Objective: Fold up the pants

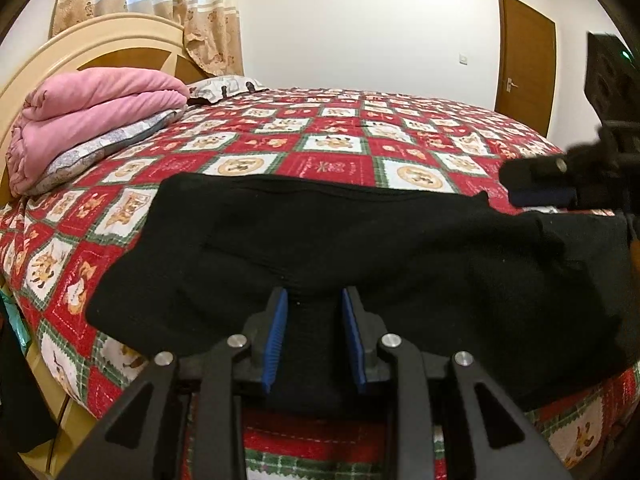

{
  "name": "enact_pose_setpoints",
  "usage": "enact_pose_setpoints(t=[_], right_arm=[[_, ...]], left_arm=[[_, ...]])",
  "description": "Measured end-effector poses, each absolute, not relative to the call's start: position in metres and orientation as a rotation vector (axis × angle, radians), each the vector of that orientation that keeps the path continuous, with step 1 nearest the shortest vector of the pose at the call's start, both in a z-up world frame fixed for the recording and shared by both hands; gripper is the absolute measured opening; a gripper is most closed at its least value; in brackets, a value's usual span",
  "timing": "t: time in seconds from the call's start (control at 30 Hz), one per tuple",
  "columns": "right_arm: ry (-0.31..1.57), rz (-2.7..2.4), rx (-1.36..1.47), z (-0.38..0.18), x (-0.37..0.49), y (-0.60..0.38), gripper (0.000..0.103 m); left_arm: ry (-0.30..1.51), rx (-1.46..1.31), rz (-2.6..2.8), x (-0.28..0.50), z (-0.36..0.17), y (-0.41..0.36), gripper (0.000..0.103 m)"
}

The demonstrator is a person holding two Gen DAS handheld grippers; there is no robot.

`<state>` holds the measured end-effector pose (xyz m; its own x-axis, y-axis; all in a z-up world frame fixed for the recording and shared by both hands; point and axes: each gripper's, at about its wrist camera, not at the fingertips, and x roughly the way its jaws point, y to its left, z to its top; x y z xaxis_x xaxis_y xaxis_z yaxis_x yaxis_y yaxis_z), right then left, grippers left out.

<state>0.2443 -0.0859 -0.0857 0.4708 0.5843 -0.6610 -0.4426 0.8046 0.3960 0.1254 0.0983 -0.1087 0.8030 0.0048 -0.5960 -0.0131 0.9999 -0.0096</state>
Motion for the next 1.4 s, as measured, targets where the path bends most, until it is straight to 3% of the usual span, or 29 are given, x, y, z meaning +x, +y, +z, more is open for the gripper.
enact_pose_setpoints(t=[0.47,0.77,0.93,1.1,1.27,1.4], right_arm=[[1.063,0.789,0.193,-0.106,0.265,-0.078,0.060],[1.048,0.755,0.287,-0.113,0.278,-0.078,0.060],[1.072,0.822,0.387,-0.116,0.285,-0.077,0.061],[1.041,0.773,0.708,-0.130,0.319,-0.109,0.060],[1.045,0.726,0.833,-0.147,0.330,-0.129,0.043],[1.063,0.702,0.769,-0.137,0.325,-0.132,0.044]], left_arm=[[0.640,-0.018,0.021,0.125,-0.109,0.094,0.031],[0.645,-0.023,0.013,0.126,-0.108,0.097,0.032],[0.640,-0.007,0.023,0.125,-0.109,0.096,0.032],[0.646,0.016,0.011,0.127,-0.109,0.096,0.032],[0.642,0.034,0.014,0.126,-0.110,0.092,0.032],[0.641,0.028,0.010,0.126,-0.111,0.092,0.032]])
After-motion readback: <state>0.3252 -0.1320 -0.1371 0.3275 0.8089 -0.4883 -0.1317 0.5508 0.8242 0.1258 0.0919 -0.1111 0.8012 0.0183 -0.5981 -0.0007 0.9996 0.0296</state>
